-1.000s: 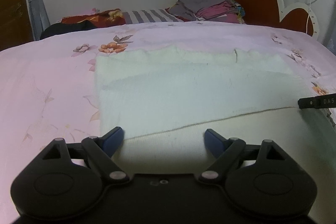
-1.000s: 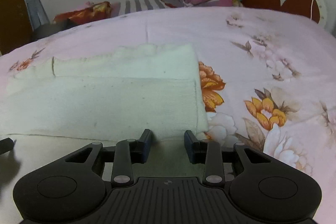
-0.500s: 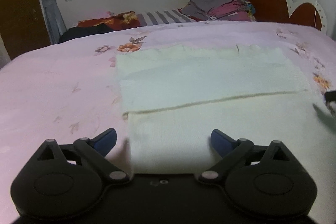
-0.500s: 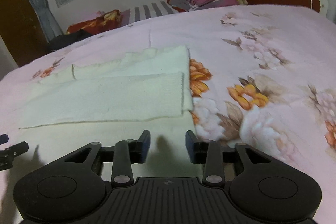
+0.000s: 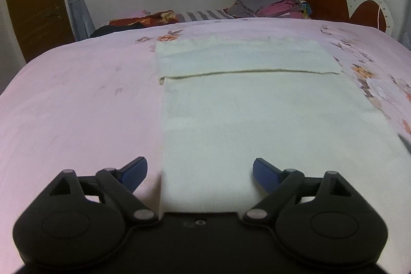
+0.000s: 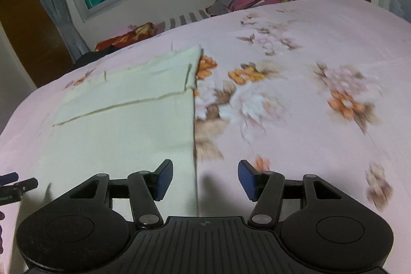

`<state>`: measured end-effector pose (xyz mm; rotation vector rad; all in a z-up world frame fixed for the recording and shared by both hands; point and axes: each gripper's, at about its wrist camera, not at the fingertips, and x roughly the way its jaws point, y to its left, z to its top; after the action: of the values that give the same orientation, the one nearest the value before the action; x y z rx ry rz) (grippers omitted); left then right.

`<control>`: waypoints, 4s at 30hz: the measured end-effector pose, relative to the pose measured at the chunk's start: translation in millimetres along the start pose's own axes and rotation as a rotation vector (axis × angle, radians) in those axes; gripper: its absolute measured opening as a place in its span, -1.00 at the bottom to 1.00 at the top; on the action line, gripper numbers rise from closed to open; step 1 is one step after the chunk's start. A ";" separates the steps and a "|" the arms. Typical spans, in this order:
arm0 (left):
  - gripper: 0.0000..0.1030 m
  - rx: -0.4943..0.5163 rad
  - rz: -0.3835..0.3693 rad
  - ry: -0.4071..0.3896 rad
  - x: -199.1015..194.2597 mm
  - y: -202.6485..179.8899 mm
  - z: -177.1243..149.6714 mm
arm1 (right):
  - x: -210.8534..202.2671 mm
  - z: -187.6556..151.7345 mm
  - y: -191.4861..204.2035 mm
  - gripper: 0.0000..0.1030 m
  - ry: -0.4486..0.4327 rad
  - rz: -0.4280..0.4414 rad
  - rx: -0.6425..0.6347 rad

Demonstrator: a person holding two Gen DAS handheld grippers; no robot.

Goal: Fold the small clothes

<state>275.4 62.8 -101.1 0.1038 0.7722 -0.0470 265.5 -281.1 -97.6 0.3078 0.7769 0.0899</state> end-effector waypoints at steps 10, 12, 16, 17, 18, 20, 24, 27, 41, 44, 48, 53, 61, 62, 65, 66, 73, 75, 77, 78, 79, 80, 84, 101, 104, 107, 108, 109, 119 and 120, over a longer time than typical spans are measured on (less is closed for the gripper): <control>0.53 -0.084 0.004 0.031 -59.1 19.5 -64.0 | -53.0 -58.5 -6.5 -0.02 0.025 0.050 -0.008; 0.48 -0.101 -0.006 0.035 -67.5 23.6 -73.9 | -58.7 -69.4 -7.6 -0.04 0.034 0.062 -0.004; 0.37 -0.133 -0.036 0.050 -78.8 29.1 -91.6 | -65.0 -90.0 -9.2 -0.14 0.064 0.091 0.018; 0.32 -0.146 -0.044 0.053 -80.7 31.3 -95.2 | -66.5 -95.0 -9.6 -0.16 0.073 0.099 0.025; 0.26 -0.161 -0.052 0.057 -82.2 32.2 -99.5 | -67.8 -99.1 -10.3 -0.17 0.080 0.105 0.032; 0.20 -0.192 -0.071 0.068 -83.9 35.6 -106.1 | -70.6 -107.2 -11.7 -0.18 0.090 0.113 0.046; 0.17 -0.288 -0.138 0.066 -85.7 47.1 -118.4 | -74.2 -120.8 -13.2 -0.18 0.109 0.130 0.074; 0.17 -0.384 -0.202 0.060 -81.9 59.2 -121.2 | -75.1 -124.1 -16.0 -0.18 0.116 0.161 0.119; -0.06 -0.534 -0.421 0.064 -45.9 68.0 -117.3 | -46.8 -114.9 -39.9 -0.32 0.157 0.328 0.420; -0.06 -0.593 -0.472 0.070 -41.5 74.5 -122.2 | -47.1 -123.0 -49.5 -0.54 0.175 0.367 0.469; -0.26 -0.580 -0.461 0.093 -36.7 73.4 -117.7 | -41.2 -121.0 -56.9 -0.59 0.189 0.405 0.503; -0.83 -0.584 -0.445 0.106 -35.5 73.3 -118.5 | -34.3 -116.2 -53.3 -0.59 0.198 0.423 0.478; -0.88 -0.544 -0.392 0.039 -54.2 65.1 -119.5 | -53.8 -115.5 -54.0 -0.96 0.132 0.453 0.431; -0.88 -0.560 -0.376 0.075 -46.2 65.4 -123.0 | -54.2 -114.8 -52.7 -0.96 0.133 0.443 0.409; -0.88 -0.684 -0.402 0.070 -41.4 73.0 -131.6 | -39.0 -114.4 -48.6 -0.96 0.213 0.382 0.363; -0.88 -0.706 -0.414 0.056 -43.8 74.2 -131.9 | -41.0 -112.6 -48.6 -0.96 0.202 0.390 0.367; -0.88 -0.792 -0.475 -0.055 -57.3 86.7 -102.6 | -64.1 -74.7 -41.8 -0.96 0.092 0.459 0.347; -0.88 -0.779 -0.489 -0.092 -58.7 86.6 -82.0 | -68.0 -58.1 -36.6 -0.96 0.061 0.479 0.332; -0.88 -0.774 -0.512 -0.124 -53.8 87.6 -56.6 | -67.7 -39.5 -29.6 -0.96 0.029 0.490 0.317; -0.88 -0.772 -0.524 -0.138 -50.3 88.0 -45.3 | -65.9 -28.4 -26.2 -0.96 0.012 0.494 0.317; -0.88 -0.769 -0.533 -0.152 -44.1 89.7 -30.0 | -63.5 -18.0 -22.4 -0.96 -0.005 0.498 0.319; -0.88 -0.767 -0.537 -0.164 -40.1 91.2 -18.8 | -61.0 -7.2 -21.0 -0.96 -0.022 0.499 0.322; -0.88 -0.763 -0.561 -0.205 -10.1 98.5 35.0 | -41.4 42.4 -13.9 -0.96 -0.071 0.477 0.338; -0.88 -0.826 -0.520 0.019 213.7 132.2 120.3 | 186.0 156.6 -25.6 -0.96 0.063 0.325 0.502; -0.88 -0.833 -0.532 0.027 229.3 134.9 127.3 | 209.4 161.8 -30.5 -0.96 0.078 0.318 0.536; -0.66 -0.838 -0.576 0.021 243.8 137.2 138.6 | 219.1 168.3 -32.3 -0.95 0.076 0.332 0.552; -0.41 -0.840 -0.587 0.017 246.6 138.3 141.4 | 221.1 169.8 -32.5 -0.95 0.068 0.341 0.555; -0.25 -0.844 -0.608 0.007 250.1 139.9 144.2 | 226.1 172.1 -33.5 -0.94 0.071 0.344 0.567; 0.38 -0.603 -0.487 -0.030 244.1 142.8 169.8 | 210.8 197.2 -23.7 0.46 -0.061 0.304 0.436; 0.26 -0.542 -0.472 -0.015 244.7 138.3 171.6 | 209.2 197.7 -19.9 0.42 -0.057 0.284 0.379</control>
<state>580.7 180.3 -139.4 -0.5951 0.7576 -0.2828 552.5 -307.2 -112.4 0.7775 0.6871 0.2012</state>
